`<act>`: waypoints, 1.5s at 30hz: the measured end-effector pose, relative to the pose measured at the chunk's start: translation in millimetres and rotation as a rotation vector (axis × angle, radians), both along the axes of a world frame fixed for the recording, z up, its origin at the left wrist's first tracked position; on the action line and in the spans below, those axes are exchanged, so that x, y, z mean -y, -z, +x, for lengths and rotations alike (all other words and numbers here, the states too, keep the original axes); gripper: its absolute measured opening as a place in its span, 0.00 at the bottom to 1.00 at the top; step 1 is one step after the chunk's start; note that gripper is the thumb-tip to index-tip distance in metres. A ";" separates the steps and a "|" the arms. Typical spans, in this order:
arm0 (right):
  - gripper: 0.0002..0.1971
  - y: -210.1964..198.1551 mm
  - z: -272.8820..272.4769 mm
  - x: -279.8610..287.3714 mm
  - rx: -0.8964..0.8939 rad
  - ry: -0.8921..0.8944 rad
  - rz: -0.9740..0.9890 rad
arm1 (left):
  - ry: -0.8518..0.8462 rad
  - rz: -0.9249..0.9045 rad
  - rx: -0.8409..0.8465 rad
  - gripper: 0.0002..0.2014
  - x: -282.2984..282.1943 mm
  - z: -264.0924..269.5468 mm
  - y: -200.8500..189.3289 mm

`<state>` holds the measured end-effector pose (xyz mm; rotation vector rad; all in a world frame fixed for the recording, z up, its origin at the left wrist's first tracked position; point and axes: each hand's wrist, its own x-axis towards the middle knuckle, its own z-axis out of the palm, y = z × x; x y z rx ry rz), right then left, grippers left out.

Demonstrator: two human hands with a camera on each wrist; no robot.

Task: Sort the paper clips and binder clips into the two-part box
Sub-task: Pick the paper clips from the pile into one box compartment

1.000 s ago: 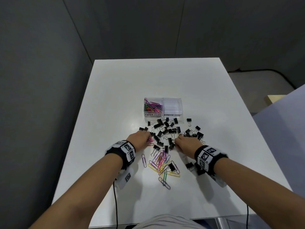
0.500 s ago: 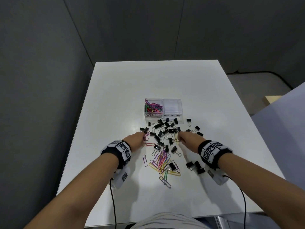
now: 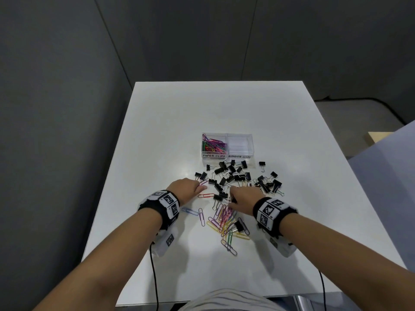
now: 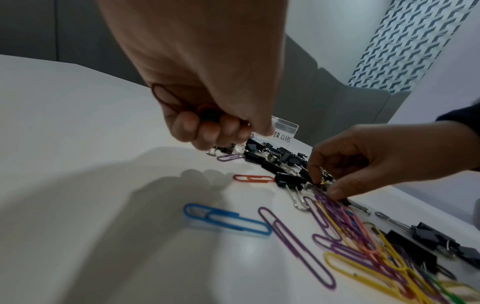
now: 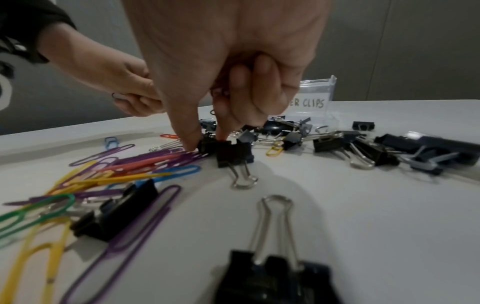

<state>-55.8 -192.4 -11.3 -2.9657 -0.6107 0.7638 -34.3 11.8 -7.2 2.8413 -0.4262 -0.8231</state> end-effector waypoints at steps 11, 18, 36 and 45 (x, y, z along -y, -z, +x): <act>0.18 -15.8 -0.2 22.9 -0.038 -0.064 0.069 | 0.075 -0.005 -0.107 0.15 -14.5 -14.2 0.7; 0.17 -3.9 -11.2 0.3 -0.114 -0.242 0.049 | 0.141 0.042 -0.172 0.06 -22.1 -25.5 8.6; 0.11 -57.7 72.2 11.6 0.052 -0.043 0.071 | 0.042 -0.013 -0.109 0.11 -30.4 27.0 -19.5; 0.10 -78.3 147.0 -21.0 0.266 0.071 0.058 | -0.010 -0.126 0.091 0.16 -45.8 77.8 -27.4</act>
